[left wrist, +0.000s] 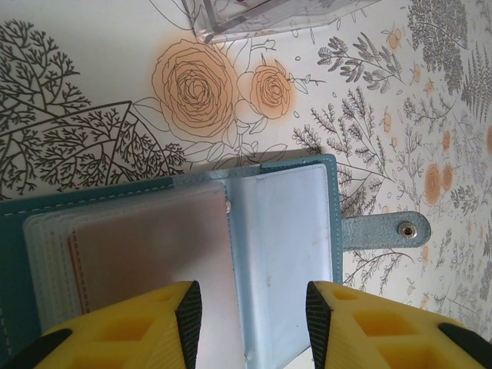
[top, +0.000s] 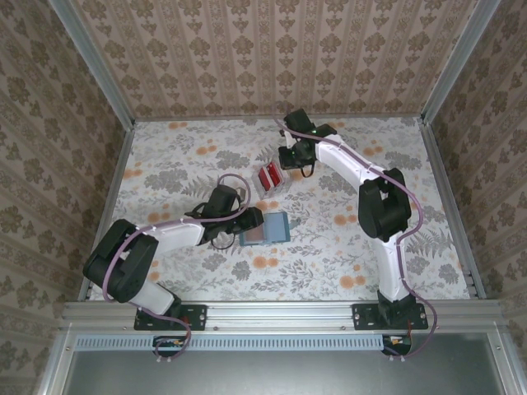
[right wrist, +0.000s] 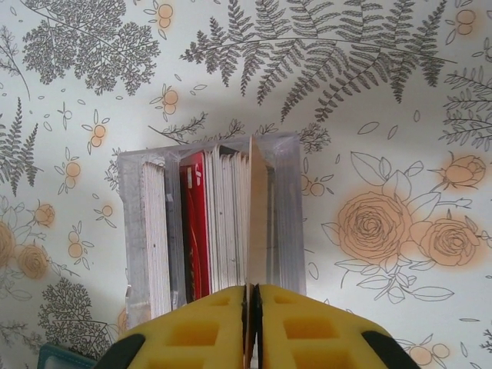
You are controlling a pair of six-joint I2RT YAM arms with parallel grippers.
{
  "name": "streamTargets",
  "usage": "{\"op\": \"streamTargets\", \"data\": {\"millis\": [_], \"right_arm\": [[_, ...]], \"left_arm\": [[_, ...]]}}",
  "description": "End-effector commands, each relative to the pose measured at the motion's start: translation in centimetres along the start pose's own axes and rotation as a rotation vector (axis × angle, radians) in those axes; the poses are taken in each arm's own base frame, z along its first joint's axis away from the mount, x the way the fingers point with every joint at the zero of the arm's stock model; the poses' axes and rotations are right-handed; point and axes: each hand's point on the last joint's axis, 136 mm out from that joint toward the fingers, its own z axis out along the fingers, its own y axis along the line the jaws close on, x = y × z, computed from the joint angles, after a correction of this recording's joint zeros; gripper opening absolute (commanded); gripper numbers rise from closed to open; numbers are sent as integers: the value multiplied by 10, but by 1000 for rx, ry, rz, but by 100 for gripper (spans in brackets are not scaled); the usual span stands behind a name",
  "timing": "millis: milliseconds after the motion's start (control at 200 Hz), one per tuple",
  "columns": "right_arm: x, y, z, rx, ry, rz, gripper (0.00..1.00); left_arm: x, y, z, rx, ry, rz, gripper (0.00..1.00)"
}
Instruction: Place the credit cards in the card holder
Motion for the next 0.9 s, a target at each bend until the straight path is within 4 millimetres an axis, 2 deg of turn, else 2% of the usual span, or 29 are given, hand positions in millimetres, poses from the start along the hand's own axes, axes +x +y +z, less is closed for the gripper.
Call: {"op": "streamTargets", "data": {"millis": [0, 95, 200, 380, 555, 695, 895], "right_arm": [[-3, 0, -20, 2, -15, 0, 10], [-3, -2, -23, 9, -19, -2, 8], [-7, -6, -34, 32, -45, -9, 8], [-11, -9, -66, 23, -106, -4, 7], [-3, 2, -99, -44, -169, 1, 8], [20, 23, -116, -209, -211, 34, 8], [80, 49, -113, -480, -206, 159, 8]], "left_arm": [[-3, -7, 3, 19, 0, 10, 43], [-3, -8, 2, 19, 0, 11, 43], [-3, -8, 0, 17, -3, 15, 43], [-4, -3, -10, -5, -36, 23, 43], [-7, -4, -25, 3, -92, 35, 43], [-8, -3, -39, 20, -142, 36, 43], [-7, -6, -59, 101, -205, 12, 43]]}}
